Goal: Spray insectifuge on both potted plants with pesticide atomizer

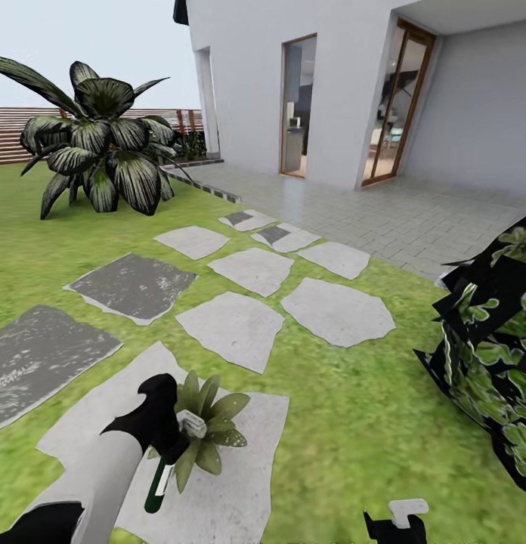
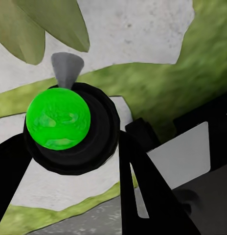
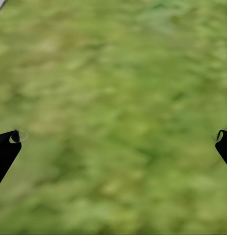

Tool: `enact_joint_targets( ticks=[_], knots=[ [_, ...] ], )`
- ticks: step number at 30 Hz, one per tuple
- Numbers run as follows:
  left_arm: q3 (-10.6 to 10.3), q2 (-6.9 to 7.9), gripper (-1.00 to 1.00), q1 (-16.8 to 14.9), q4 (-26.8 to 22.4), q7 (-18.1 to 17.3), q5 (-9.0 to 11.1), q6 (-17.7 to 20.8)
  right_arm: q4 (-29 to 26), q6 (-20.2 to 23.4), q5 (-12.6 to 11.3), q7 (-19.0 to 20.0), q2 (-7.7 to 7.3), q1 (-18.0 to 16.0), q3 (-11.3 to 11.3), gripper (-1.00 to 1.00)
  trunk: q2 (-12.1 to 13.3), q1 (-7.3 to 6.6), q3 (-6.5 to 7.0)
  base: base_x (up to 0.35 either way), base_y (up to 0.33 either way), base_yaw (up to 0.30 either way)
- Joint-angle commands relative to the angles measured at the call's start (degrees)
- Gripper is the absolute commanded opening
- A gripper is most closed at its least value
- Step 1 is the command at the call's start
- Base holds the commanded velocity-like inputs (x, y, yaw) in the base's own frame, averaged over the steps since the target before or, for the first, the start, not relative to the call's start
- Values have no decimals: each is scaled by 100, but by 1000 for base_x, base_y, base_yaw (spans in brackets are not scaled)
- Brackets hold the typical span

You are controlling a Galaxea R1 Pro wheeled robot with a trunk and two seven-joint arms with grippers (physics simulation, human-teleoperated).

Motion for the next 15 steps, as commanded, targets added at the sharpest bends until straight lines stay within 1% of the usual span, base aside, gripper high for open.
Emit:
enact_joint_targets(
  ticks=[1,6,12,15],
  knots=[
    [47,-11,-100,2,-5,-51,-60,41,5,-20,27,27,-1,-3,-53,100,-44,21,-33,0,0,0],
    [52,-9,-100,26,-9,-48,-60,41,5,-20,27,27,-1,-3,-57,100,-244,131,-161,0,0,0],
    [25,-12,-100,59,12,-43,-57,41,7,-20,27,27,-1,-3,-53,100,-244,131,-164,0,0,0],
    [19,24,-100,65,7,-41,-59,41,8,-20,27,27,-1,-3,-51,100,-244,131,-164,0,0,0]
  ],
)
